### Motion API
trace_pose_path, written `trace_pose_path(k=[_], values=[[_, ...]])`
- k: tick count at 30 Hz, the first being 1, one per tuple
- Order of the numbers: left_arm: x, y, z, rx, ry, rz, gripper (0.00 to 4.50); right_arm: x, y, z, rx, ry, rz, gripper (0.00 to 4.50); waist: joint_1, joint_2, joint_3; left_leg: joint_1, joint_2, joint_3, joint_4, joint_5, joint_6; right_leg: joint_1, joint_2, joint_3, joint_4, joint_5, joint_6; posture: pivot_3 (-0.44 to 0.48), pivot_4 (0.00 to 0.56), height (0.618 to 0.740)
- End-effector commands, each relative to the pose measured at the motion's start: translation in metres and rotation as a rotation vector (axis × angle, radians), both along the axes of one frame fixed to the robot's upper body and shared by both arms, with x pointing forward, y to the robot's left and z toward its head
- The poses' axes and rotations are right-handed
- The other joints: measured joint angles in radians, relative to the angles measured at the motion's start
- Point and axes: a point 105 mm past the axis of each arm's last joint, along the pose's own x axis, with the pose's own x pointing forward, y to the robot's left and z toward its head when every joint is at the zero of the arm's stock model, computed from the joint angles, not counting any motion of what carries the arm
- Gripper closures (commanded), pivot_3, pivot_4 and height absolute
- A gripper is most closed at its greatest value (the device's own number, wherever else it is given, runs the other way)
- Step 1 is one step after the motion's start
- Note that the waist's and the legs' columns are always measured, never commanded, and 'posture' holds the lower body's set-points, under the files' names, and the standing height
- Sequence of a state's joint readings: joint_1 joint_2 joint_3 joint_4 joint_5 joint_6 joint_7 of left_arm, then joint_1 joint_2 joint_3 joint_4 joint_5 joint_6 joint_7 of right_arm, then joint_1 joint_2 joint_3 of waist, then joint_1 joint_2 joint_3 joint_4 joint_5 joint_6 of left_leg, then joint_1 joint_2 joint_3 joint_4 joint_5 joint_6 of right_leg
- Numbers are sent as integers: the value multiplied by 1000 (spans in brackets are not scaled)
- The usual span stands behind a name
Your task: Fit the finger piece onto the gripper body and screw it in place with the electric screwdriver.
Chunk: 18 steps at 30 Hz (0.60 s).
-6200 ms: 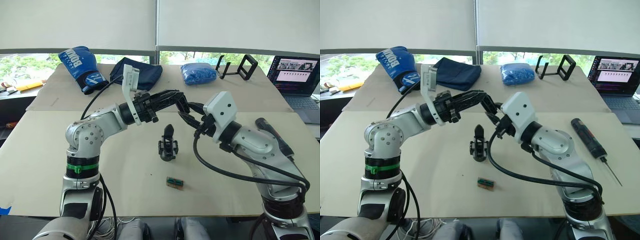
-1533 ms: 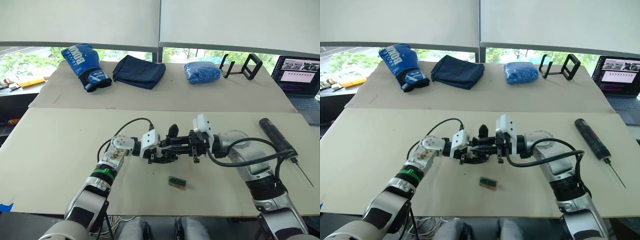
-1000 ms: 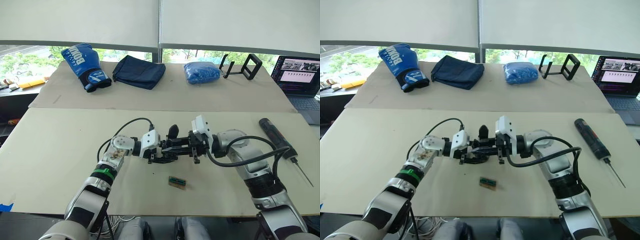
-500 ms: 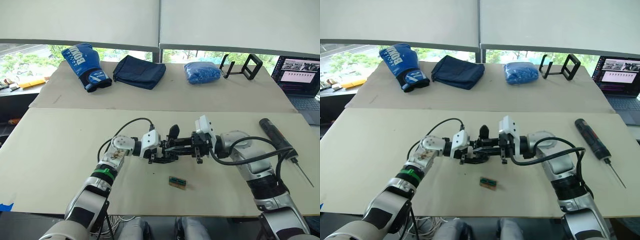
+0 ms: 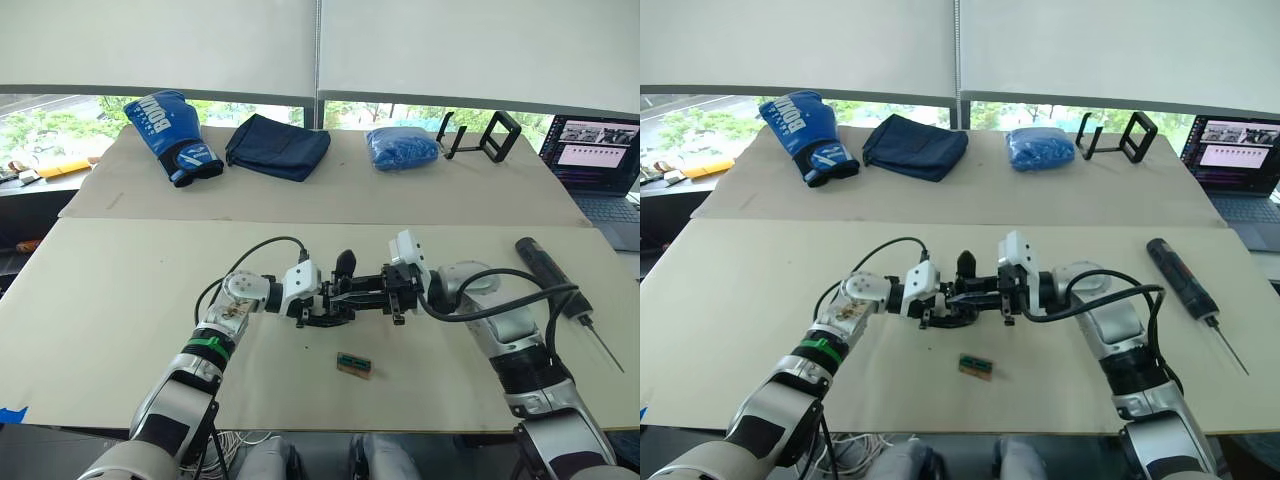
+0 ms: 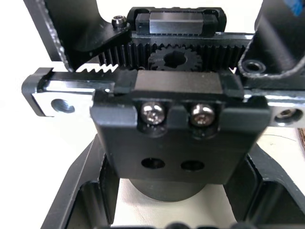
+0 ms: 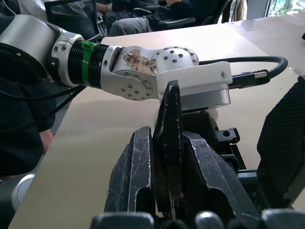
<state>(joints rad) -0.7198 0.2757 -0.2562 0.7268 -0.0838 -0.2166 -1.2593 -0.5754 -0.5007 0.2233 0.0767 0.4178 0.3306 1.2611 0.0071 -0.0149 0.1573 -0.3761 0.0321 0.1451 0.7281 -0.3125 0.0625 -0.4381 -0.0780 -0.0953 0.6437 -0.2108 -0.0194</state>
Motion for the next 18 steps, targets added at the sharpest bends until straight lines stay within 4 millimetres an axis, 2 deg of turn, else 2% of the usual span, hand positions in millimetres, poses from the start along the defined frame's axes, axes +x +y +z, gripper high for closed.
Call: trace_pose_path(k=[1, 8, 18], values=[[3, -7, 19, -45, -66, -10, 2149, -2, -12, -50, -183, 158, -31, 4096, -1, 0, -1, 1, 0, 0, 0, 0, 0, 1, 0, 0, 0, 0, 0, 0, 150, 740], [4, -3, 18, -38, -72, 4, 2149, -4, -14, -60, -328, 224, -22, 4096, -3, 2, -7, 2, 0, -1, 0, -1, 1, 1, -3, 0, 1, 0, 0, 0, 150, 740], [4, -2, 17, -32, -66, 7, 2149, -8, -7, -60, -366, 267, -27, 4096, -7, 1, -14, 2, 0, -1, -1, -2, 2, 1, -11, -2, 0, 0, 0, 0, 150, 740]])
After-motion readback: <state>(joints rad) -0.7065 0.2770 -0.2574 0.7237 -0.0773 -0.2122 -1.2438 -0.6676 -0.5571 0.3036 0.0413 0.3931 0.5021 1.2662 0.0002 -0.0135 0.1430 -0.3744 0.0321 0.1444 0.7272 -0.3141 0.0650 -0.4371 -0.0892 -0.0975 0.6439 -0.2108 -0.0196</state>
